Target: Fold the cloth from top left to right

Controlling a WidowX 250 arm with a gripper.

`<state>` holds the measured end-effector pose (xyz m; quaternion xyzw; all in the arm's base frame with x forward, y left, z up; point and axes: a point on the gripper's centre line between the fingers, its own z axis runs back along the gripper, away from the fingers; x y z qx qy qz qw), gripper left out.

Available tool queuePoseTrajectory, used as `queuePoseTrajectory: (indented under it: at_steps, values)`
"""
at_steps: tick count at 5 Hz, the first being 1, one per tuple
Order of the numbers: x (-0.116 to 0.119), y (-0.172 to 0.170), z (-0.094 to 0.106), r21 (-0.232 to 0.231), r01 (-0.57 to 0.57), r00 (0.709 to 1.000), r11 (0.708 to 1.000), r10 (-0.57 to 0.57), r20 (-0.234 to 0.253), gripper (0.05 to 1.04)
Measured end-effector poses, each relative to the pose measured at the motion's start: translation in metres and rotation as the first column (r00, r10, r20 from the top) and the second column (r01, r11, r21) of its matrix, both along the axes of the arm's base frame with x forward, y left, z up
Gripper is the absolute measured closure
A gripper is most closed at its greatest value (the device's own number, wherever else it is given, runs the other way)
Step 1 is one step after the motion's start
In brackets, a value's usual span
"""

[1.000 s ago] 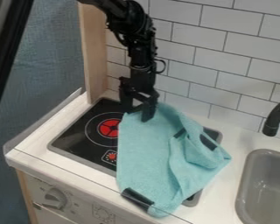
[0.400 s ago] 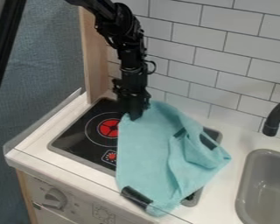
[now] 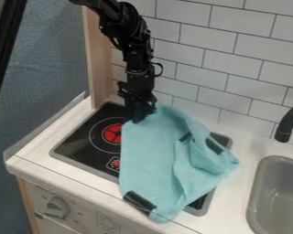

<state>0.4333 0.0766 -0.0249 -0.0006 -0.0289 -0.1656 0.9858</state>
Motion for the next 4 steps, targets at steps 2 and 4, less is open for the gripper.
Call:
queuePoseTrajectory:
  at_steps: [2,4]
  values:
    - [-0.001,-0.001,0.003,-0.009,-0.002,1.0,1.0,0.002,-0.009,1.033]
    - [0.0,-0.028,0.059,-0.047,0.086,0.993,0.995,-0.082,0.091,1.033]
